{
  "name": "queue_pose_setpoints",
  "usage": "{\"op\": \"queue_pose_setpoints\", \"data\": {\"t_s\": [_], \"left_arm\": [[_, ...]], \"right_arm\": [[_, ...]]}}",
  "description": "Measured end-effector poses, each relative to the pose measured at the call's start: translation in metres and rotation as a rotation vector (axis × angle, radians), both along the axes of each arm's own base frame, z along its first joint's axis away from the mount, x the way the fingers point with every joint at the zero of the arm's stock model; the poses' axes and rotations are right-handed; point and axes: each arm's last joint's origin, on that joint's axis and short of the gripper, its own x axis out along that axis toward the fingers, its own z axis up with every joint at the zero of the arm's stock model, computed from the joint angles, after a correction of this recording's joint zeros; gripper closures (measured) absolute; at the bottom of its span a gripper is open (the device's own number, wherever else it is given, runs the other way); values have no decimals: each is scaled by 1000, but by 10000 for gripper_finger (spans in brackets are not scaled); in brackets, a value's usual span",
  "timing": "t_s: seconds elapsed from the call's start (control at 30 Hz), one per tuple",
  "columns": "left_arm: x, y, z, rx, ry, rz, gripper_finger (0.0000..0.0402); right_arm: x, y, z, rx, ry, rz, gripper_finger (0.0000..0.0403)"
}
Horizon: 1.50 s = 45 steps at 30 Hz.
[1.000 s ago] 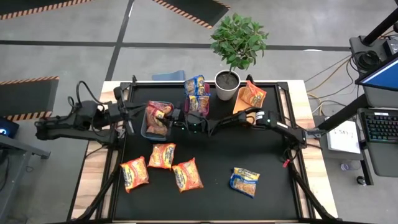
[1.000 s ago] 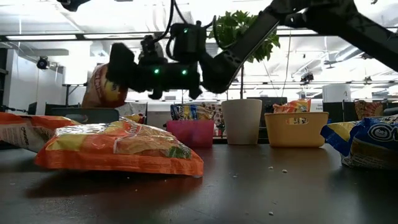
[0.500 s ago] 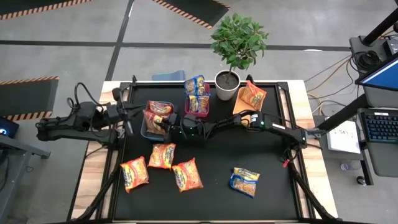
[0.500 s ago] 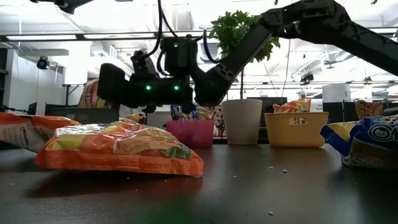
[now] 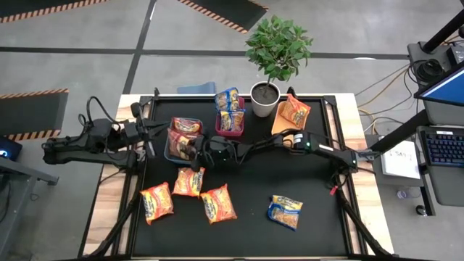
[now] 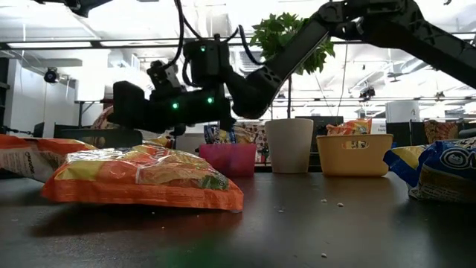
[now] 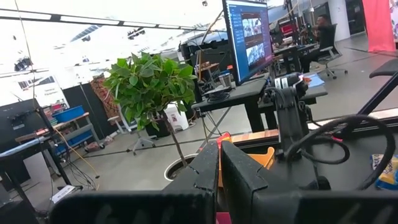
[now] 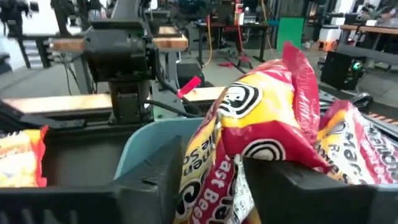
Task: Sort Maruchan noodles
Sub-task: Put the red noodle pack into the blue bin
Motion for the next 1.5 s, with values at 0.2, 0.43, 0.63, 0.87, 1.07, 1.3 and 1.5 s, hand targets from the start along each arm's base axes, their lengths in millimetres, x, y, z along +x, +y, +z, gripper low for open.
{"op": "queue_pose_setpoints", "data": {"t_s": [0.2,0.43,0.63,0.87,1.07,1.3,1.5], "left_arm": [[0,0,0,1,1,0,401],[0,0,0,5,0,0,401],[0,0,0,5,0,1,401],[0,0,0,5,0,0,401],[0,0,0,5,-1,0,401],[0,0,0,4,-1,0,401],[0,0,0,4,-1,0,401]], "right_arm": [[-2,-1,28,-48,16,-2,231],[7,-3,31,-123,198,43,283],[7,3,26,-220,351,86,358],[6,8,25,-356,394,166,389],[5,17,20,-400,449,189,389],[4,18,18,-321,460,164,385],[4,18,18,-250,453,142,328]]}}
